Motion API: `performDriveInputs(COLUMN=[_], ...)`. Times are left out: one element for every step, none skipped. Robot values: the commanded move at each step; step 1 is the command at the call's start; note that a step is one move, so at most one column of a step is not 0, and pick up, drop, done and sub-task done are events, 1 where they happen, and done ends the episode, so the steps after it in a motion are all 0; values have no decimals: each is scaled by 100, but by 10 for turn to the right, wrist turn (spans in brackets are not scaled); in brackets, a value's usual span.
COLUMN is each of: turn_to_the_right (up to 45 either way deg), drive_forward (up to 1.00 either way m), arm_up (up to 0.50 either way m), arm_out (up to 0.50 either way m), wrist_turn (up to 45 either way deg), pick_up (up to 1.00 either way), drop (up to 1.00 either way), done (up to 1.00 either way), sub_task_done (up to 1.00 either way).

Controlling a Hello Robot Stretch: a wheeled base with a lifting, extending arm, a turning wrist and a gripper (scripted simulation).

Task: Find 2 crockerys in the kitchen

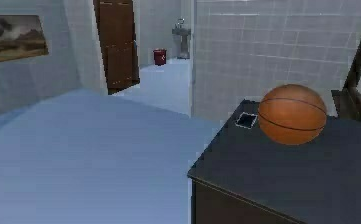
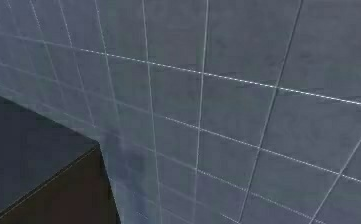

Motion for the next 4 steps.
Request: performDriveInputs(turn_to_the_right=[-450, -60, 0, -90], drive_forward=[0, 0, 85, 0], arm_up=[0, 0, 0, 0], arm_out=[0, 0, 0, 0], wrist_turn=[0, 0, 0, 0], pick_up=[0, 0, 0, 0], drop=[0, 0, 0, 0], done=[0, 0, 0, 0], sub_task_done=[0, 0, 0, 0])
